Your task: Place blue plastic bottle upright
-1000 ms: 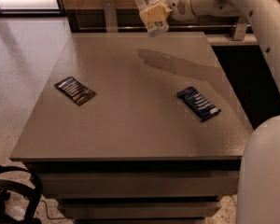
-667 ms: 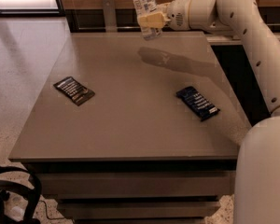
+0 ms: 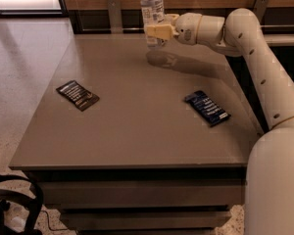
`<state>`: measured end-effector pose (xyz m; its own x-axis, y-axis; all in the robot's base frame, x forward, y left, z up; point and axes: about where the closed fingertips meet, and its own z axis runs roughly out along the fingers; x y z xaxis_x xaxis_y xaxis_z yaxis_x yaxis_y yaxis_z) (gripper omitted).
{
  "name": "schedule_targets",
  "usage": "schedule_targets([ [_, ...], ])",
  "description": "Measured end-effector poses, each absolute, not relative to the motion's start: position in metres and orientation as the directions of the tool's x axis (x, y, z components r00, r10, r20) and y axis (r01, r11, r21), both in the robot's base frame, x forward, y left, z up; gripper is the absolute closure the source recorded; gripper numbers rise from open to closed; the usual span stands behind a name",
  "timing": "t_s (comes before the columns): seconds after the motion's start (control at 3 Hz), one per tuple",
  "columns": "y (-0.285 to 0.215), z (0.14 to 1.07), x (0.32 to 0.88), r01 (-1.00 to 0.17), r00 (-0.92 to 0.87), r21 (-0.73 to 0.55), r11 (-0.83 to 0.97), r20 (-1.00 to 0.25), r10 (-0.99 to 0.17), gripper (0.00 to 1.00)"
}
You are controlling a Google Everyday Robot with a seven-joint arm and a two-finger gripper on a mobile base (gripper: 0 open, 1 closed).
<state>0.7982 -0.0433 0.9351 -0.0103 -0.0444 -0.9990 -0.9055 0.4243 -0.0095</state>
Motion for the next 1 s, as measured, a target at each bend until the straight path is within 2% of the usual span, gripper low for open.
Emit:
schedule_targets([
  [1.0,-0.060,0.892,0.794,-0.905,-0.035,-0.032,0.425,-0.988,-0.149,1.00],
])
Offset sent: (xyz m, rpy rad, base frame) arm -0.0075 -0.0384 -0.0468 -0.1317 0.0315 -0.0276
